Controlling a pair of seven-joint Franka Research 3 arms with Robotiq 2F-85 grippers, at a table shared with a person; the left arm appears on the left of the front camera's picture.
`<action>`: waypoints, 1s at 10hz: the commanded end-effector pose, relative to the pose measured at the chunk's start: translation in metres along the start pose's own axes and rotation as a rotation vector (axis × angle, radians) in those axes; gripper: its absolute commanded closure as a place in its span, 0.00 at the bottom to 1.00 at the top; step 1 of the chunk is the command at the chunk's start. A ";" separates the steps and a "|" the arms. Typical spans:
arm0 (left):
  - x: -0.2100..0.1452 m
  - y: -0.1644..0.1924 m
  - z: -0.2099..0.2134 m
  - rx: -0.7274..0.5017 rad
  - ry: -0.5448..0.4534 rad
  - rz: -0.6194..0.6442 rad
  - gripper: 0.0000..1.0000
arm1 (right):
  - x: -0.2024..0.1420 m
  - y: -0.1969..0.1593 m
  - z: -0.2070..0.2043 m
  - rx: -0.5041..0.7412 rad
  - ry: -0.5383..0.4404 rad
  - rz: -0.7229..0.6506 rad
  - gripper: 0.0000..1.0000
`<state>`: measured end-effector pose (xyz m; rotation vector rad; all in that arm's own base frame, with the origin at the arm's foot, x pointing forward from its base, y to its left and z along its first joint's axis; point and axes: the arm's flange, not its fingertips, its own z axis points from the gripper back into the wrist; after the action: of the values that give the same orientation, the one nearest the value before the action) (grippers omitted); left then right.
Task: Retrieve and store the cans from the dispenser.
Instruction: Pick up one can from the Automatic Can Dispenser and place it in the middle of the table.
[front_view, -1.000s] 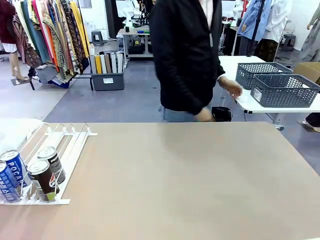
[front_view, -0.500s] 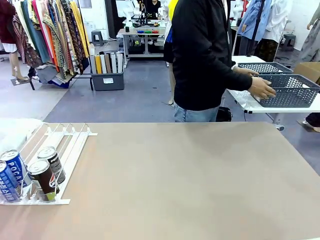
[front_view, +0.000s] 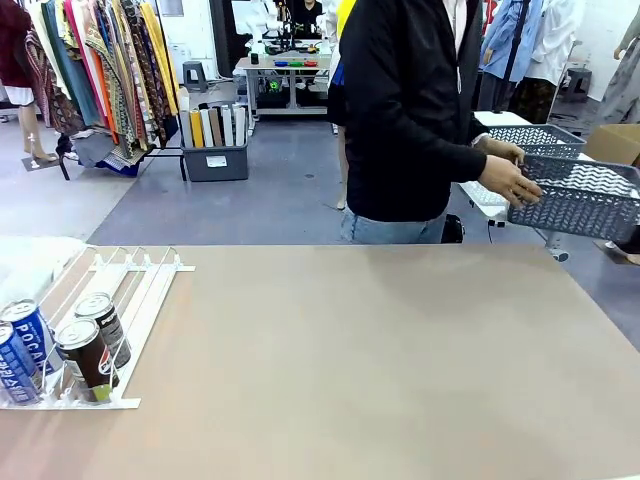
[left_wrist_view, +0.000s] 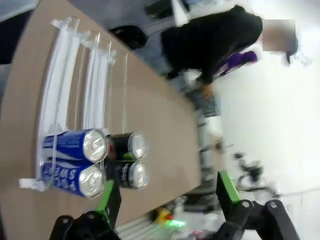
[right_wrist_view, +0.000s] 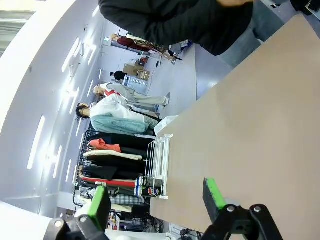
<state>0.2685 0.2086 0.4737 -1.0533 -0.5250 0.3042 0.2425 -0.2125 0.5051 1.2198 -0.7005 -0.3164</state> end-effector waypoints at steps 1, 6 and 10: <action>-0.019 -0.055 -0.032 0.351 0.191 -0.312 0.00 | 0.003 0.003 -0.001 0.025 -0.018 0.017 0.00; -0.048 -0.084 -0.118 1.019 0.344 -0.684 0.00 | 0.003 0.003 -0.001 0.025 -0.018 0.017 0.00; -0.027 -0.111 -0.128 0.937 0.339 -0.614 0.00 | 0.003 0.003 -0.001 0.025 -0.018 0.017 0.00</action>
<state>0.3167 0.0520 0.5158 0.0253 -0.3212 -0.1767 0.2423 -0.2124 0.5055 1.2185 -0.7005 -0.3175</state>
